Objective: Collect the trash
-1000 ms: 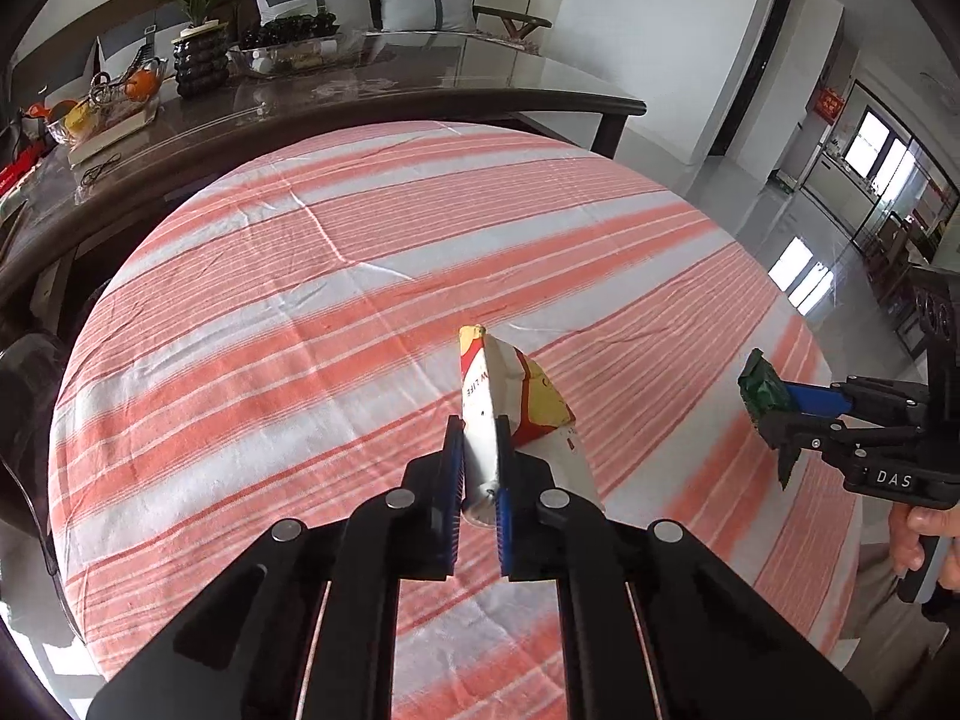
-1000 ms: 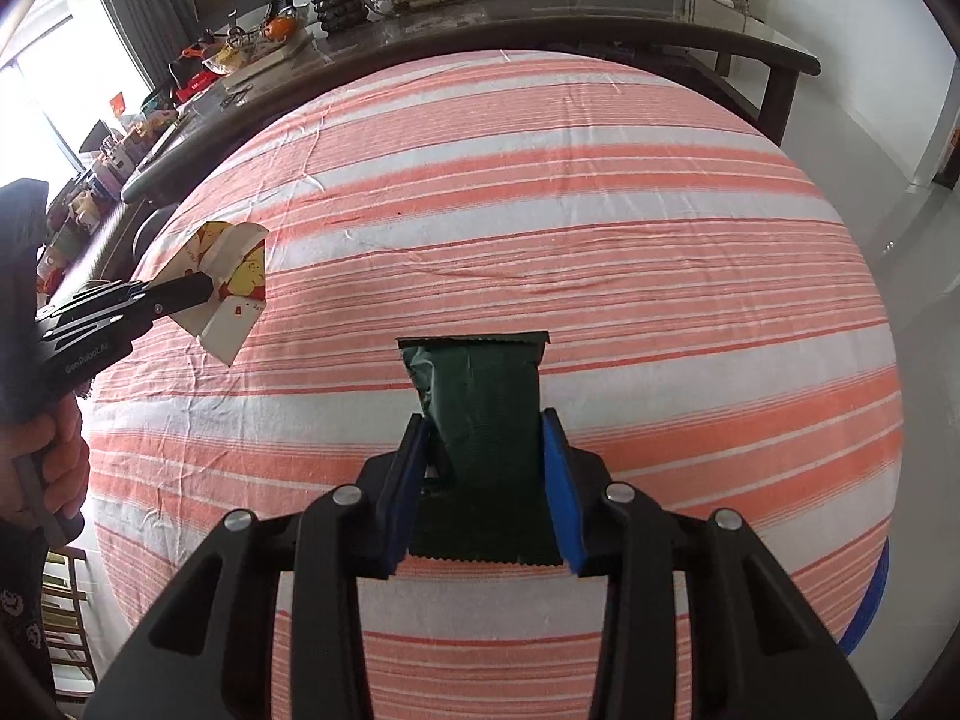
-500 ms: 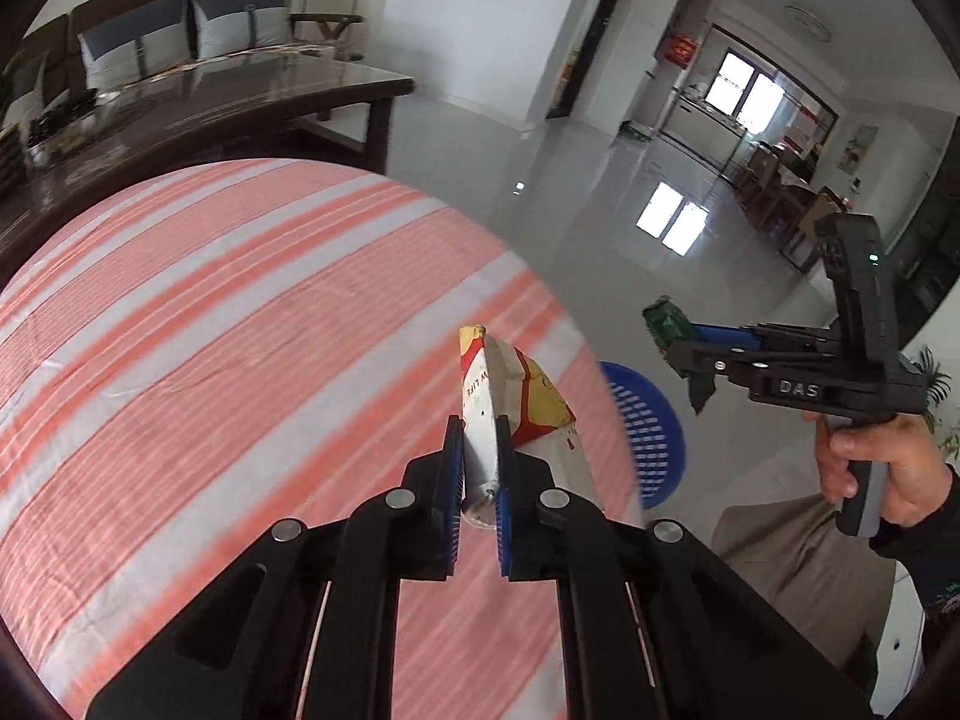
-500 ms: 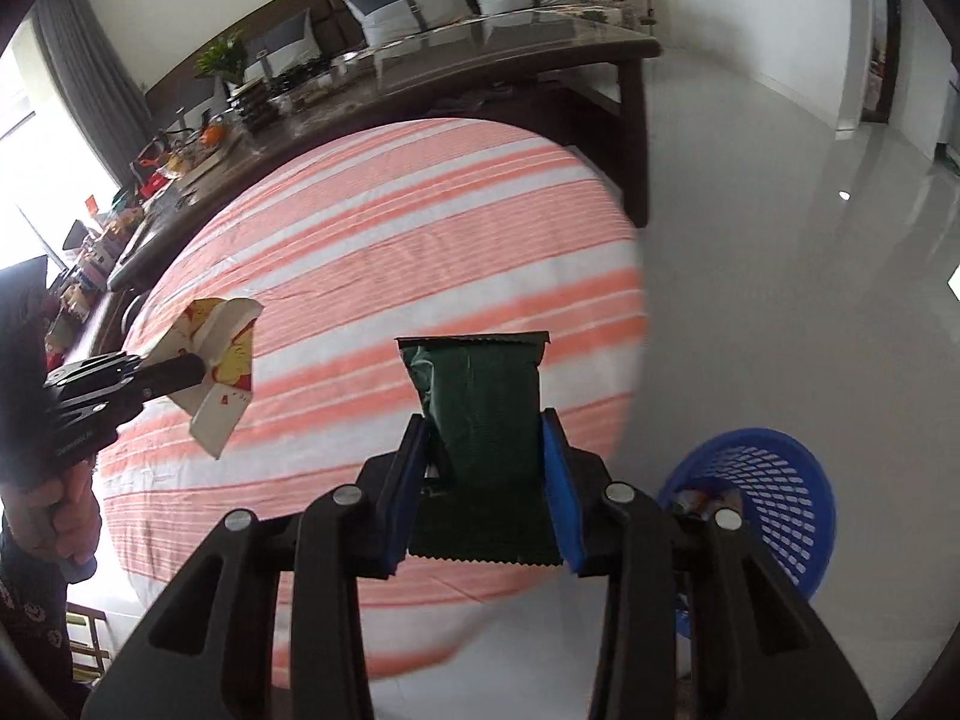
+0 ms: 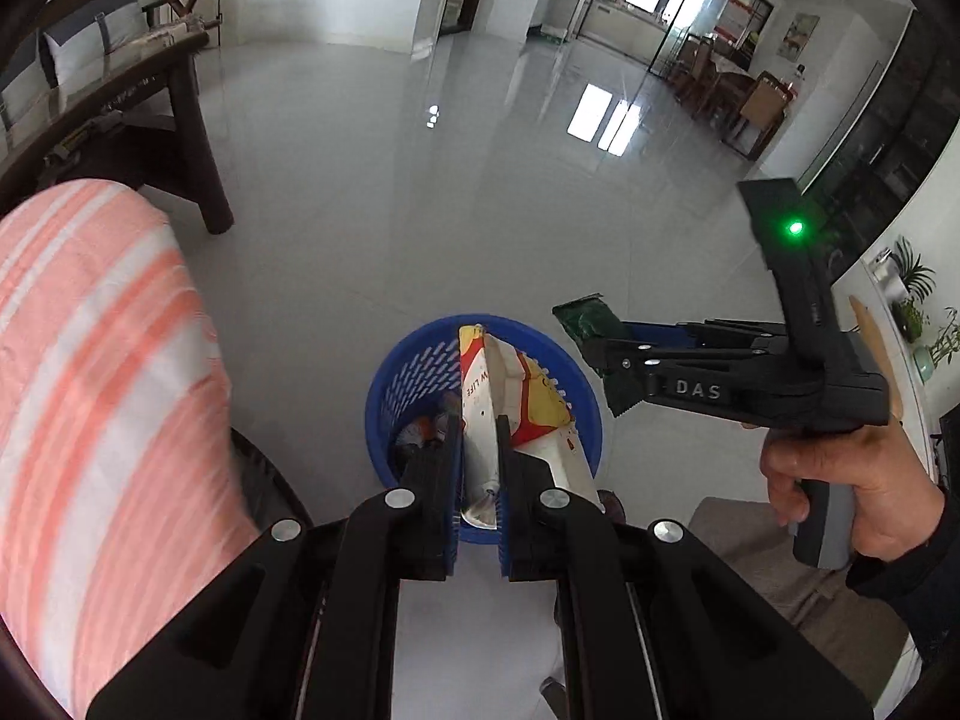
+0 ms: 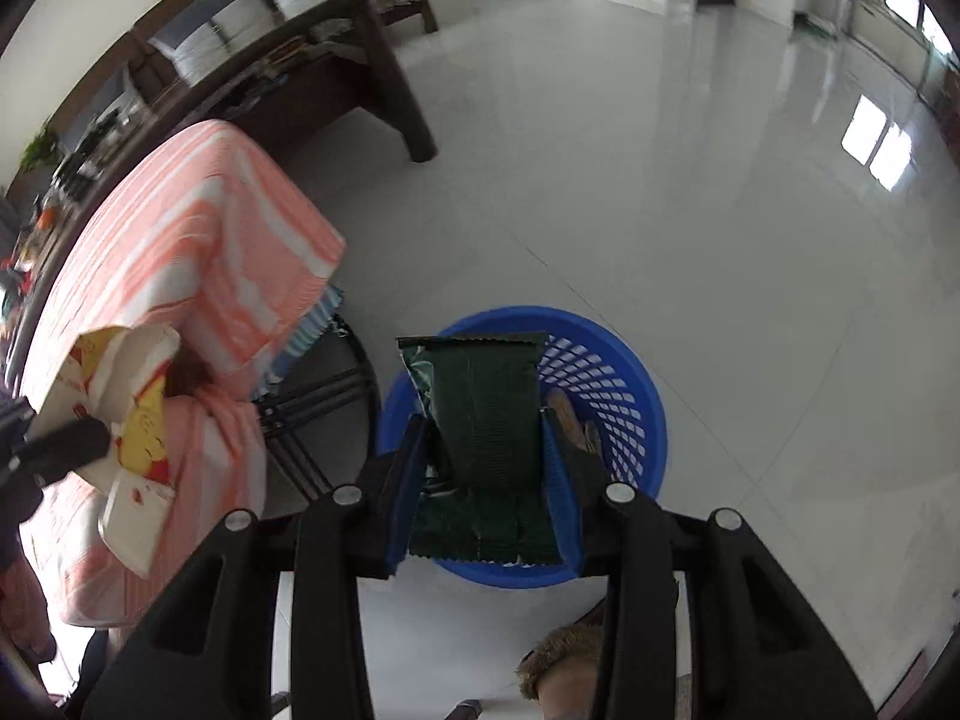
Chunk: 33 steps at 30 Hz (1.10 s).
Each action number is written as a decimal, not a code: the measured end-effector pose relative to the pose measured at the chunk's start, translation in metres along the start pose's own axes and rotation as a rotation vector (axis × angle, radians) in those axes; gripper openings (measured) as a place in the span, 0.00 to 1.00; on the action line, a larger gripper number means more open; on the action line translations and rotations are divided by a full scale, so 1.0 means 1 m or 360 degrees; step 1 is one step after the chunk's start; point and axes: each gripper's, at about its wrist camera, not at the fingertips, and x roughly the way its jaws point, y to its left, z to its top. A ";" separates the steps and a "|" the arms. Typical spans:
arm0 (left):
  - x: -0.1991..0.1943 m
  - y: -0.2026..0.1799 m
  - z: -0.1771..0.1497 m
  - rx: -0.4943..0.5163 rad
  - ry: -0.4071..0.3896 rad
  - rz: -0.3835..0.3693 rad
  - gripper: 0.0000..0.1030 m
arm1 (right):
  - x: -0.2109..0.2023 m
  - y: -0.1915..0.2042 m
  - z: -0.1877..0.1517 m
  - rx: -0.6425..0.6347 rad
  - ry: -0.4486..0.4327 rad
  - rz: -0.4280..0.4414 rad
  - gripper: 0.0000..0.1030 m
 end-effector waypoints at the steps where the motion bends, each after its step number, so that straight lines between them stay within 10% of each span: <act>1: 0.013 -0.003 0.002 0.0000 0.0022 0.0007 0.08 | 0.005 -0.009 -0.001 0.0032 0.0001 0.0006 0.36; 9: 0.093 -0.011 0.007 -0.0003 0.0108 0.0060 0.10 | 0.048 -0.063 -0.002 0.0274 0.0003 0.0144 0.36; 11: 0.105 -0.008 0.009 -0.0012 0.0107 0.0053 0.21 | 0.054 -0.072 -0.002 0.0313 -0.0023 0.0158 0.39; 13: 0.108 -0.009 0.007 -0.0002 0.0102 0.0080 0.61 | 0.056 -0.081 -0.003 0.0344 -0.0065 0.0176 0.51; 15: 0.100 -0.012 0.009 0.0027 0.0012 0.0142 0.75 | 0.054 -0.090 -0.005 0.0391 -0.0106 0.0172 0.72; 18: 0.079 -0.022 0.005 0.0089 -0.0108 0.0219 0.89 | 0.042 -0.098 -0.008 0.0465 -0.0149 0.0152 0.74; 26: -0.016 -0.046 -0.028 0.0123 -0.0343 0.0219 0.95 | -0.034 -0.073 -0.024 0.0361 -0.0317 -0.0004 0.96; 33: -0.071 -0.060 -0.066 0.0095 -0.0455 0.0261 0.95 | -0.116 -0.032 -0.087 0.0275 -0.0580 -0.0138 0.96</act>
